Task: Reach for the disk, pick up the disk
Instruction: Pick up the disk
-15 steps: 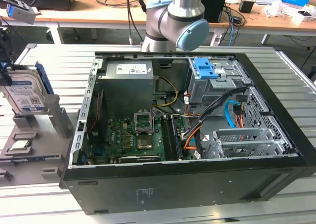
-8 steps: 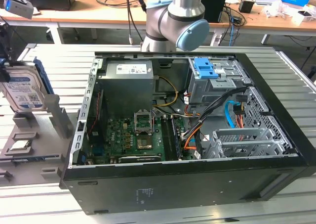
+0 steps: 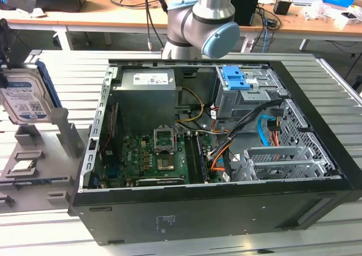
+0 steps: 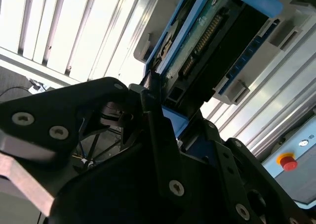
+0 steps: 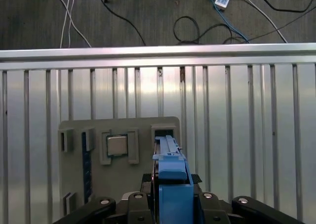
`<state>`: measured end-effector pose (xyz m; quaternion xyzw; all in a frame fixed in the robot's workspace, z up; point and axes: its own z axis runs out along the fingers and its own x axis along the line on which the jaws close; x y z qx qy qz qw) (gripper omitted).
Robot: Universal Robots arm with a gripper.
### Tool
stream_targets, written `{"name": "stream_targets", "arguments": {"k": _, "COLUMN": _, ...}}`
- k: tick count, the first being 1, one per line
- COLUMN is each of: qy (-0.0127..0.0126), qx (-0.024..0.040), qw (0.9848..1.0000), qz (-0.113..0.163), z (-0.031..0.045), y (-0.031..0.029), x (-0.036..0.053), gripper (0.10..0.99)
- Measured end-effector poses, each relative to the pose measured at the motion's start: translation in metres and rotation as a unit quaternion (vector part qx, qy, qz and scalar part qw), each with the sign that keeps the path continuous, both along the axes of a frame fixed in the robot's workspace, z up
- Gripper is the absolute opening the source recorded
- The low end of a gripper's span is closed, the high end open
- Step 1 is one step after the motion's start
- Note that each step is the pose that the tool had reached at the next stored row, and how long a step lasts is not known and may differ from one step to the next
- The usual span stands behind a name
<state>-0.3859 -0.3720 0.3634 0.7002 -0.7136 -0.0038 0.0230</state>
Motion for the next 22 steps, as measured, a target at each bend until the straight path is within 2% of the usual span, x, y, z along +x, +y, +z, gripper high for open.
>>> {"name": "stream_targets", "arguments": {"k": 5, "qy": 0.0, "qx": 0.0, "qw": 1.0, "qz": 0.0, "z": 0.0101, "y": 0.0, "x": 0.0001, "gripper": 0.369}}
{"name": "stream_targets", "arguments": {"k": 7, "qy": 0.0, "qx": 0.0, "qw": 1.0, "qz": 0.0, "z": 0.0191, "y": 0.0, "x": 0.0002, "gripper": 0.369}}
{"name": "stream_targets", "arguments": {"k": 11, "qy": 0.0, "qx": 0.0, "qw": 1.0, "qz": 0.0, "z": 0.0283, "y": 0.0038, "x": 0.0003, "gripper": 0.369}}
{"name": "stream_targets", "arguments": {"k": 14, "qy": 0.0, "qx": 0.0, "qw": 1.0, "qz": 0.0, "z": 0.0404, "y": 0.0079, "x": 0.0002, "gripper": 0.369}}
{"name": "stream_targets", "arguments": {"k": 21, "qy": 0.0, "qx": 0.0, "qw": 1.0, "qz": 0.0, "z": 0.0697, "y": 0.0126, "x": 0.0003, "gripper": 0.369}}
{"name": "stream_targets", "arguments": {"k": 22, "qy": 0.0, "qx": 0.0, "qw": 1.0, "qz": 0.0, "z": 0.0714, "y": 0.0128, "x": 0.0004, "gripper": 0.369}}
